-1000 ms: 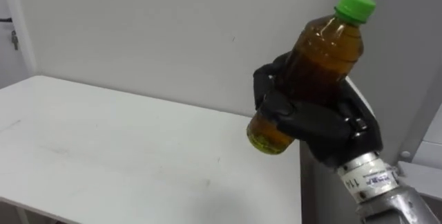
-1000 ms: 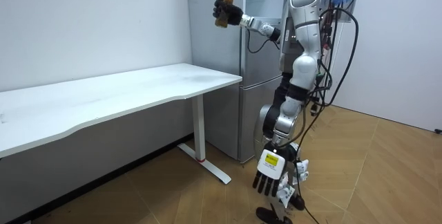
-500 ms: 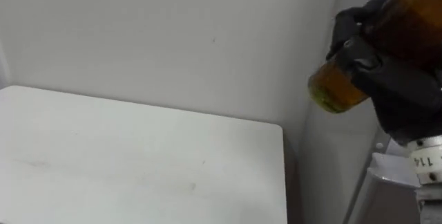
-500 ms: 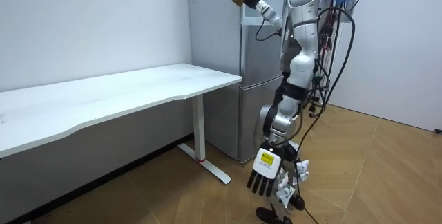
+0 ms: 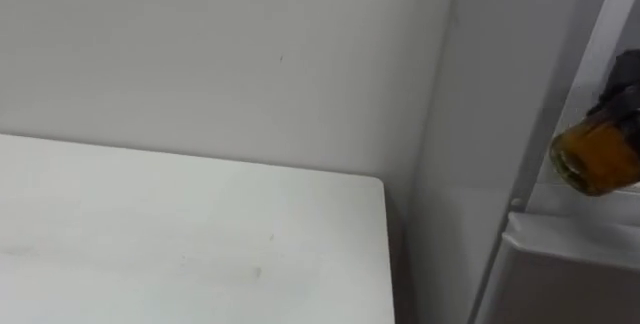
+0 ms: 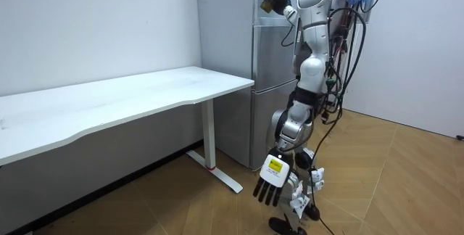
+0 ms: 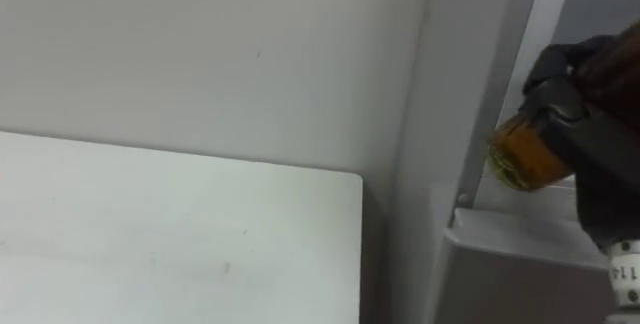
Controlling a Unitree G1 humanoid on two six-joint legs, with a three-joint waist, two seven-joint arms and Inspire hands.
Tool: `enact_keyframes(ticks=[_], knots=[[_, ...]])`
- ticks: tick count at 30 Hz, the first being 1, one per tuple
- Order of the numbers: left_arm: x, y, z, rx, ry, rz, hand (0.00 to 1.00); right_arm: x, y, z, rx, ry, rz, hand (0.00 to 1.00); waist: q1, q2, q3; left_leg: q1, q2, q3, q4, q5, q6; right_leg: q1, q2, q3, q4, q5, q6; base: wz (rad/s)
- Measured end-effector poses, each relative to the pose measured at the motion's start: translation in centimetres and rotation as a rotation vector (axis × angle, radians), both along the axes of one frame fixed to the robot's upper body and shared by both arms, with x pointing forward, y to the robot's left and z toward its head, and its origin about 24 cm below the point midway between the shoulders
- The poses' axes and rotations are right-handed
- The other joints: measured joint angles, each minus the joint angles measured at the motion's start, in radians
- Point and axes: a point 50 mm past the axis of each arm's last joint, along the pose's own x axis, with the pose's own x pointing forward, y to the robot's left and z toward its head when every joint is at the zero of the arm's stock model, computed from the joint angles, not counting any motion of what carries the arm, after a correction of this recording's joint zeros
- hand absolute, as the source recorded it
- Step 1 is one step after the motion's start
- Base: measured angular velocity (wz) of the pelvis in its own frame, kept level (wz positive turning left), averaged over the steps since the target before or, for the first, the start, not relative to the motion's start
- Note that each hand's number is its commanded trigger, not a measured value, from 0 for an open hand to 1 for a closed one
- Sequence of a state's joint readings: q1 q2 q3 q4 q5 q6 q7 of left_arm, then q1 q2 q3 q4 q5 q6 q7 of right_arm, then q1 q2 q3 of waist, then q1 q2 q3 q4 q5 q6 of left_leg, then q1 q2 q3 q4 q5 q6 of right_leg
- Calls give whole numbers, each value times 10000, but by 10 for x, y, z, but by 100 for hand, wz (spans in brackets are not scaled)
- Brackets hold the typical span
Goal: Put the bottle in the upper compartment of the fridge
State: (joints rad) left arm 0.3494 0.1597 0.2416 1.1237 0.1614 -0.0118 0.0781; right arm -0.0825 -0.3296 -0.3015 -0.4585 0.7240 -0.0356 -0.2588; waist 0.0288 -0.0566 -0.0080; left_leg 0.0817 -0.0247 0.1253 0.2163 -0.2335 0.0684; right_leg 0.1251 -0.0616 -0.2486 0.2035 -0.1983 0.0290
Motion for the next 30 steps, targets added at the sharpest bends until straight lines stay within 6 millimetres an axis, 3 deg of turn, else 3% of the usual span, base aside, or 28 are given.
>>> enact_keyframes(ticks=[9,19,25,30], knots=[[0,0,0,68,-27,-1,0,-6,-15,3,557,-138,-968,100,-503,-16,8,-39,18,73,-54,0,-2,-105,20,35,17,2,-3,-2],[1,0,0,71,-47,1,0,-8,-17,-1,695,53,-1247,100,-517,-93,-8,-18,41,260,-122,1,-3,-242,66,271,3,4,-6,-7],[3,-1,0,35,-97,21,0,-6,-24,-18,813,864,-1484,100,-512,-120,29,-24,42,304,-132,0,-4,-272,72,372,3,4,-6,-2],[2,-1,0,143,-15,55,0,-4,-26,-21,851,1051,-1516,100,-487,-64,56,-22,48,328,-170,0,-5,-300,86,424,10,4,-6,-2]])
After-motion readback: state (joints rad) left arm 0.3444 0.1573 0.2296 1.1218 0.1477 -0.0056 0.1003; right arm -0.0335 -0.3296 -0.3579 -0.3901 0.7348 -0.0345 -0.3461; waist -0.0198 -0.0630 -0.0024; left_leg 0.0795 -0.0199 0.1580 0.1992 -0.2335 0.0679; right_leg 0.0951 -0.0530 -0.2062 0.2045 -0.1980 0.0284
